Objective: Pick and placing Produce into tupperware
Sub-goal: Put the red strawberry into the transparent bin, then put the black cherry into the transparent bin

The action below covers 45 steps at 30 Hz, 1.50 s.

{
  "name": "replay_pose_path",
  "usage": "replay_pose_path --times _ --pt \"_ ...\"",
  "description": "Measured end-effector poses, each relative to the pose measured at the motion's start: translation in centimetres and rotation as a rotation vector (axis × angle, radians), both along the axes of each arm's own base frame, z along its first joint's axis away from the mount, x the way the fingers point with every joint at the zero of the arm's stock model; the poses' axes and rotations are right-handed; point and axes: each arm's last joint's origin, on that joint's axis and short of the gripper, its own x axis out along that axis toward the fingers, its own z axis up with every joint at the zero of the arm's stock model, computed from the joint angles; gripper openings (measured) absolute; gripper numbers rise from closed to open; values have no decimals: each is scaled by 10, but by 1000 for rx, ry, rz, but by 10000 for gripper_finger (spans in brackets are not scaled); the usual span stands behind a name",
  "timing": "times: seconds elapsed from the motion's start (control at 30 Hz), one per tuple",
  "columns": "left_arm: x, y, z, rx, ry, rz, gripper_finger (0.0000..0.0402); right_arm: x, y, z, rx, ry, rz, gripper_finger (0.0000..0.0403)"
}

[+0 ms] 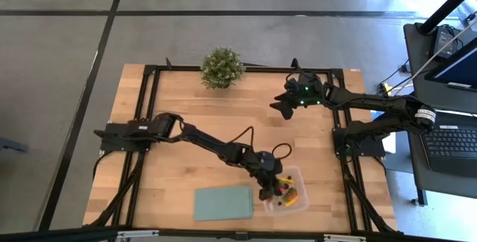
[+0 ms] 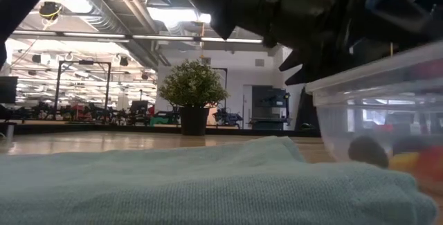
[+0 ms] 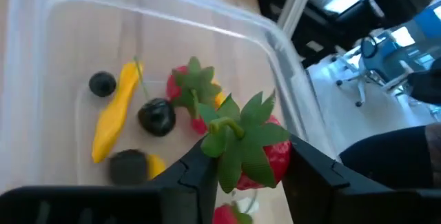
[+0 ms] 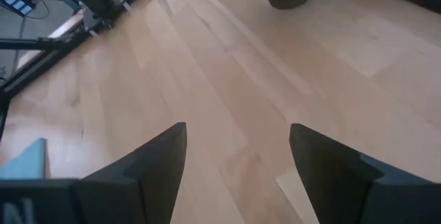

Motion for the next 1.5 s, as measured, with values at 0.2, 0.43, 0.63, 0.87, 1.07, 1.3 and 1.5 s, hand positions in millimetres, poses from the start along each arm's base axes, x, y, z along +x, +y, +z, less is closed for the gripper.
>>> replay_pose_path --times 0.2,0.43,0.63,0.87,1.07,1.3,1.5 --pt "0 1 -4 5 20 15 142 -1 1 -2 10 21 0 259" --pt "0 1 -4 6 18 17 132 -1 1 -3 -4 31 12 259" --pt "1 2 1 -6 -13 1 151 -1 1 -2 -5 30 13 259" --pt "5 13 5 -29 -38 -1 181 -1 1 -2 -6 30 13 259" --pt "4 20 10 -79 -22 -53 199 -1 1 -2 -6 30 13 259" --pt "-13 46 95 -30 -187 -86 220 -1 1 -2 -5 30 12 259" --pt "-76 84 170 193 -34 31 217 -1 1 -2 -2 30 11 259"
